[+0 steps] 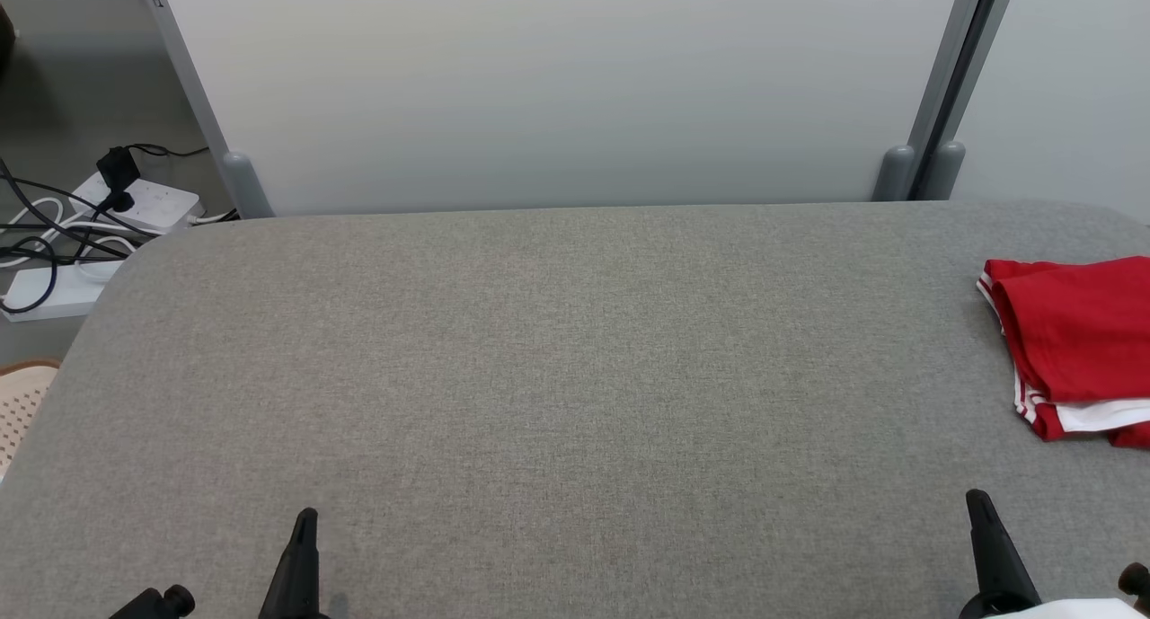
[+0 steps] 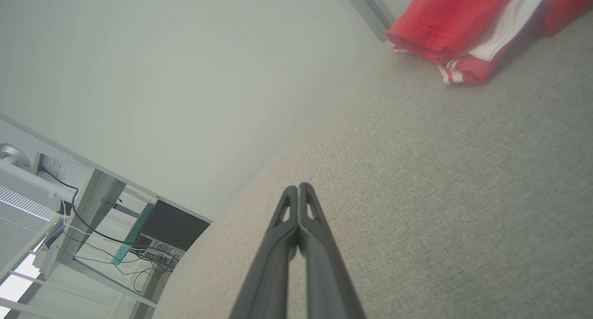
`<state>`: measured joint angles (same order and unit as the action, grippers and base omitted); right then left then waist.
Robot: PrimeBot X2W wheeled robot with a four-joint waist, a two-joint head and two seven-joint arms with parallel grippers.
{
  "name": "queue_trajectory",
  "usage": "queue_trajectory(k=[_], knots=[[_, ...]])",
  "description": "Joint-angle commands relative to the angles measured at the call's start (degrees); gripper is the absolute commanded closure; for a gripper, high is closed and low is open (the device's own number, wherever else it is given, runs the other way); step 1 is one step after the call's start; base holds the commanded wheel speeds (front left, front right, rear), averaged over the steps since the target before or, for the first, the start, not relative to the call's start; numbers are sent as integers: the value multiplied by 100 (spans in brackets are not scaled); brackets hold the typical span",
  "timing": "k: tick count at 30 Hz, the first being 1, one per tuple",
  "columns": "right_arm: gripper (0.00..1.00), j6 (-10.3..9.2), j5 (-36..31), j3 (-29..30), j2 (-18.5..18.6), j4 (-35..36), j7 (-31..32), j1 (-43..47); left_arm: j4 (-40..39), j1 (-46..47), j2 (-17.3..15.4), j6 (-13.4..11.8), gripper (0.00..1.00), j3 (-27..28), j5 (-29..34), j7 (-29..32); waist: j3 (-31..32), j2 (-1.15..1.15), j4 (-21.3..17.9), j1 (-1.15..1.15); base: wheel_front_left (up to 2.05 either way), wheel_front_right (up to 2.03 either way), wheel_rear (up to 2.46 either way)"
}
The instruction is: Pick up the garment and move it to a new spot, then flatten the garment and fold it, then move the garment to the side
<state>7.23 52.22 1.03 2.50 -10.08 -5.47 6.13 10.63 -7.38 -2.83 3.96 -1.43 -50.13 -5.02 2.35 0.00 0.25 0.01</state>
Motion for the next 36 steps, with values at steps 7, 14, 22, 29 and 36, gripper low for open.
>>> queue_trajectory(k=[7, 14, 22, 29, 36], knots=[[100, 15, 838, 29, 123, 34, 217, -428, -27, 519, -62, 102, 100, 231, -855, 191, -46, 0, -5, 0, 0, 0, 0], [100, 16, 1342, 85, 127, -30, 347, -549, 29, 646, -64, 140, 100, 303, -1380, 326, -78, 0, -8, 0, 0, 0, 0], [100, 18, 1904, 149, 130, -103, 496, -685, 92, 789, -66, 183, 100, 384, -1968, 479, -114, 0, -11, 0, 0, 0, 0], [100, 20, 2466, 216, 133, -175, 645, -820, 155, 931, -66, 226, 100, 467, -2555, 632, -149, 0, -15, 0, 0, 0, 0], [100, 21, 2903, 269, 134, -231, 763, -927, 204, 1043, -67, 260, 100, 532, -3013, 752, -177, 0, -18, 0, 0, 0, 0]])
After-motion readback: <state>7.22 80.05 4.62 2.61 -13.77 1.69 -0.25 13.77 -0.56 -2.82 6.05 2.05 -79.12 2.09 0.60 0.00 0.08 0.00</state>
